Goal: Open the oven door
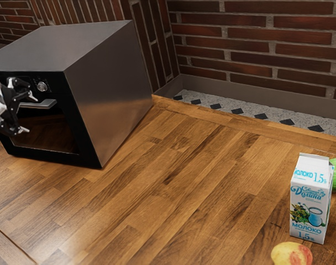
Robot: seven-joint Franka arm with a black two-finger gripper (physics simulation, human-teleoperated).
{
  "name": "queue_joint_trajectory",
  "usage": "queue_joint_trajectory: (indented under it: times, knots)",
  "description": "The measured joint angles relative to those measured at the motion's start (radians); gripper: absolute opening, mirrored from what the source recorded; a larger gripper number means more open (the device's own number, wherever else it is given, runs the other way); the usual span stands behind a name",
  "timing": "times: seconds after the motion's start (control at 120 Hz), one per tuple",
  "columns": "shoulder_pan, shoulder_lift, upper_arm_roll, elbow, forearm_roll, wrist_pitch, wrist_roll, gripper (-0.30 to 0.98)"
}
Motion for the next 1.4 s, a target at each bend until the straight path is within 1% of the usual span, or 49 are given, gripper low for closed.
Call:
queue_joint_trajectory:
  times: [0.167, 0.275, 0.383, 0.433, 0.467, 0.483, 0.508, 0.525, 0.55, 0.567, 0.575, 0.583, 0.617, 0.65, 0.675, 0.708, 0.75, 0.783, 0.817, 0.833, 0.85, 0.875, 0.9, 0.933, 0.967, 0.983, 1.017, 1.033, 1.05, 1.058, 1.075, 1.108, 1.133, 1.167, 1.2, 1.233, 1.283, 1.325, 1.358, 1.4]
  knots:
    - [-0.001, 0.02, 0.0, 0.003, 0.0, 0.004, 0.002, 0.69]
    - [0.0, 0.011, 0.0, -0.004, -0.001, -0.006, 0.004, 0.69]
    - [0.003, -0.059, 0.018, -0.053, -0.001, -0.054, 0.005, 0.6]
    - [0.011, -0.091, 0.023, -0.088, -0.004, -0.082, 0.007, 0.66]
    - [0.016, -0.117, 0.028, -0.123, -0.006, -0.098, 0.007, 0.74]
    - [0.016, -0.13, 0.033, -0.143, -0.007, -0.106, 0.007, 0.77]
    - [0.017, -0.154, 0.04, -0.175, -0.008, -0.118, 0.007, 0.86]
    - [0.019, -0.174, 0.046, -0.197, -0.009, -0.128, 0.006, 0.88]
    - [0.022, -0.208, 0.052, -0.227, -0.013, -0.144, 0.005, 0.79]
    - [0.025, -0.236, 0.057, -0.248, -0.017, -0.155, 0.005, 0.68]
    - [0.026, -0.254, 0.061, -0.258, -0.018, -0.162, 0.005, 0.68]
    - [0.026, -0.274, 0.066, -0.268, -0.019, -0.17, 0.005, 0.65]
    - [0.014, -0.4, 0.109, -0.306, -0.012, -0.221, 0.005, 0.66]
    - [0.007, -0.526, 0.152, -0.312, -0.008, -0.29, 0.005, 0.67]
    - [-0.005, -0.591, 0.182, -0.246, -0.007, -0.357, 0.003, 0.67]
    - [-0.039, -0.643, 0.204, -0.134, -0.013, -0.438, 0.0, 0.67]
    - [-0.07, -0.661, 0.219, 0.007, -0.027, -0.529, -0.005, 0.68]
    - [-0.083, -0.646, 0.228, 0.091, -0.044, -0.594, -0.009, 0.68]
    - [-0.09, -0.573, 0.216, 0.196, -0.084, -0.654, -0.013, 0.68]
    - [-0.093, -0.518, 0.193, 0.255, -0.109, -0.683, -0.015, 0.68]
    - [-0.094, -0.456, 0.15, 0.325, -0.132, -0.711, -0.018, 0.68]
    - [-0.102, -0.357, 0.049, 0.448, -0.162, -0.744, -0.027, 0.68]
    - [-0.123, -0.268, -0.026, 0.545, -0.198, -0.77, -0.04, 0.68]
    - [-0.198, -0.149, -0.103, 0.66, -0.245, -0.793, -0.063, 0.68]
    - [-0.304, -0.063, -0.145, 0.771, -0.273, -0.813, -0.092, 0.68]
    - [-0.366, -0.036, -0.158, 0.821, -0.265, -0.822, -0.113, 0.68]
    - [-0.543, 0.006, -0.153, 0.898, -0.174, -0.837, -0.18, 0.68]
    - [-0.627, 0.021, -0.13, 0.924, -0.122, -0.848, -0.224, 0.68]
    - [-0.716, 0.038, -0.084, 0.945, -0.07, -0.869, -0.275, 0.68]
    - [-0.766, 0.047, -0.046, 0.953, -0.047, -0.883, -0.305, 0.68]
    - [-0.833, 0.064, 0.02, 0.966, -0.004, -0.912, -0.363, 0.68]
    - [-0.903, 0.096, 0.13, 0.978, 0.067, -0.963, -0.477, 0.69]
    - [-0.916, 0.124, 0.181, 0.981, 0.11, -0.996, -0.558, 0.69]
    - [-0.906, 0.169, 0.22, 0.983, 0.157, -1.034, -0.662, 0.69]
    - [-0.876, 0.202, 0.236, 0.964, 0.191, -1.056, -0.761, 0.69]
    - [-0.83, 0.22, 0.226, 0.943, 0.214, -1.071, -0.855, 0.69]
    - [-0.782, 0.234, 0.199, 0.918, 0.231, -1.091, -0.987, 0.69]
    - [-0.767, 0.244, 0.173, 0.845, 0.231, -1.095, -1.083, 0.69]
    - [-0.774, 0.248, 0.158, 0.759, 0.229, -1.076, -1.139, 0.69]
    - [-0.796, 0.251, 0.147, 0.7, 0.229, -1.051, -1.195, 0.68]
